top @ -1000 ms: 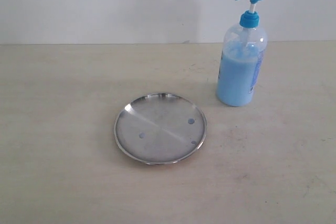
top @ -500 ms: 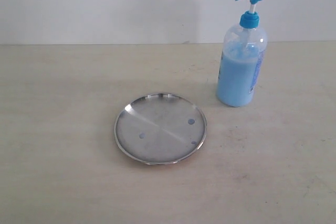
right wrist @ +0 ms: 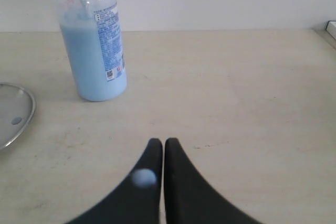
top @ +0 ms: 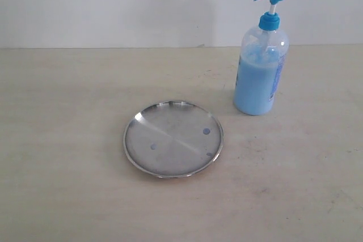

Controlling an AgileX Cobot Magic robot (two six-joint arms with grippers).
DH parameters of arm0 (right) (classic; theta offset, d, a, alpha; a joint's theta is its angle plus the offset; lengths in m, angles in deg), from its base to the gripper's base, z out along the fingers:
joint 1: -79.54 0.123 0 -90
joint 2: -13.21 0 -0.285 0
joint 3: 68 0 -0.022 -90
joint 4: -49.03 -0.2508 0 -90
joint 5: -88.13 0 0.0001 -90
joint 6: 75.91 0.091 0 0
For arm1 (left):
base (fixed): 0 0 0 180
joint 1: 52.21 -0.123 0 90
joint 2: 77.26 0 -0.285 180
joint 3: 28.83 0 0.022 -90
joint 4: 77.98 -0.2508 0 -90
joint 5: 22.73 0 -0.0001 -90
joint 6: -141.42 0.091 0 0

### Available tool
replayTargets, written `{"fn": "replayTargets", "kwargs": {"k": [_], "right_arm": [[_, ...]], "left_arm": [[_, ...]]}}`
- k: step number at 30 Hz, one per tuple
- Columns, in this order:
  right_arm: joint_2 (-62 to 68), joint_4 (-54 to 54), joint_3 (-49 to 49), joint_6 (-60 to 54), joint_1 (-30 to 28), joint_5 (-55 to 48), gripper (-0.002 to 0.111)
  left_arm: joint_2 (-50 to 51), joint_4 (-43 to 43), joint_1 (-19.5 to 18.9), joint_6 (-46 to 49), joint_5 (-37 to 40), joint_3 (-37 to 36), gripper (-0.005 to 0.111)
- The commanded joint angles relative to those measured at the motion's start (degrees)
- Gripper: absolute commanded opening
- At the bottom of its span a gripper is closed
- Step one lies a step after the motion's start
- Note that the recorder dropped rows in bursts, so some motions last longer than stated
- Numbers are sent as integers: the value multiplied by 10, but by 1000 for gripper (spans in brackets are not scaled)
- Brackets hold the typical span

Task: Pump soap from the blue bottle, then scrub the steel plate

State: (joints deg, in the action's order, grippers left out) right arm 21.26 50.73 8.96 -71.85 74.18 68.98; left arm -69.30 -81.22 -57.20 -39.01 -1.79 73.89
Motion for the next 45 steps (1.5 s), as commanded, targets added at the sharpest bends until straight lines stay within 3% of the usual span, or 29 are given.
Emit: {"fn": "replayTargets", "kwargs": {"k": [1, 45], "right_arm": [[-3, 3, 3, -3, -3, 9, 0], [-3, 3, 3, -12, -3, 7, 0]], "left_arm": [[-2, 5, 4, 1, -3, 1, 4], [-2, 5, 4, 1, -3, 1, 4]]}}
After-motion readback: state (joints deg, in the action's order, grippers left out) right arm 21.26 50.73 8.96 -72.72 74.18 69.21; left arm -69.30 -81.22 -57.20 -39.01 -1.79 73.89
